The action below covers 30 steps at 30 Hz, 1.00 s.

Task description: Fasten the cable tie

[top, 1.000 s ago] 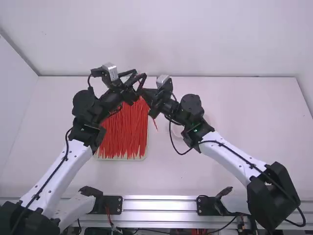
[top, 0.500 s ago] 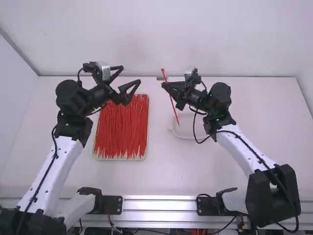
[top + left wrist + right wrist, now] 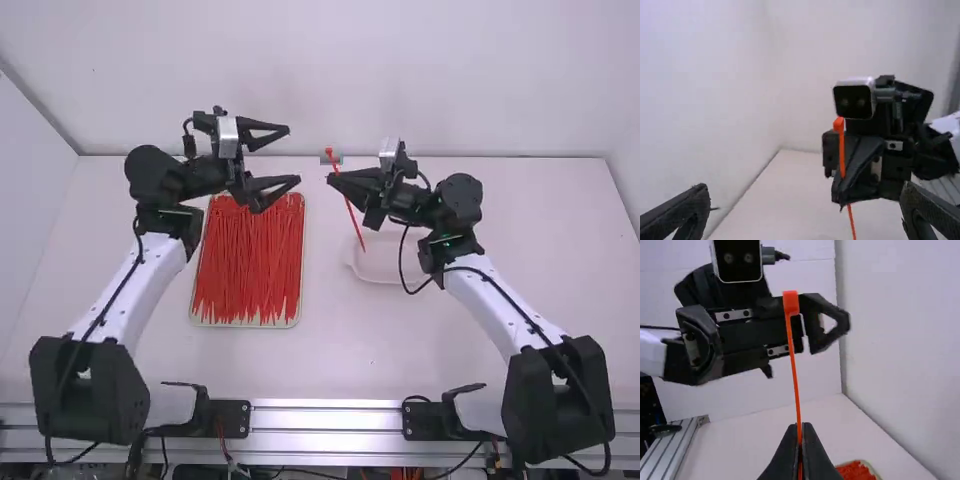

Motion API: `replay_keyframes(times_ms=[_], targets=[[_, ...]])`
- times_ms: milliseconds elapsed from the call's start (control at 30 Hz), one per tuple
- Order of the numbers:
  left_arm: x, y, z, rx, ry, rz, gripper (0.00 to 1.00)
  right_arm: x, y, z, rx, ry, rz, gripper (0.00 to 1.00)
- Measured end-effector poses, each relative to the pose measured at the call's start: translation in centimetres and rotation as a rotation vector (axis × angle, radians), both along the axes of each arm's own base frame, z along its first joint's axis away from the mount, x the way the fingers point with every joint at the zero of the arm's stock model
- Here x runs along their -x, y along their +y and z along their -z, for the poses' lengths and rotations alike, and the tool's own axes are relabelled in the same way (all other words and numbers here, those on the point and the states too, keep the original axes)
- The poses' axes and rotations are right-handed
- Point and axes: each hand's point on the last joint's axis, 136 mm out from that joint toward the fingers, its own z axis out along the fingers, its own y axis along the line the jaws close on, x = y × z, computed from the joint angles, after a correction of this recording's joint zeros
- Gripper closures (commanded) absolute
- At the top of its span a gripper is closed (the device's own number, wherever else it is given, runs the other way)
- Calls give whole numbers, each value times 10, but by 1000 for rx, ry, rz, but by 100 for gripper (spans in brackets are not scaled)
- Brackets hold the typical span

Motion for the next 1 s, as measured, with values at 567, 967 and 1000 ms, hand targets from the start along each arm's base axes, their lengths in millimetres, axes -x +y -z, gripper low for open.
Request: replay_keyframes(times_ms=[567, 967, 1000], targets=[[9, -15, 6, 36, 156, 145, 32, 11, 33, -5, -30, -18, 15, 100], [12, -25, 3, 61, 190, 163, 64, 13, 40, -7, -37, -32, 30, 100], [12, -24, 3, 63, 196, 162, 69, 13, 40, -7, -37, -34, 31, 100]])
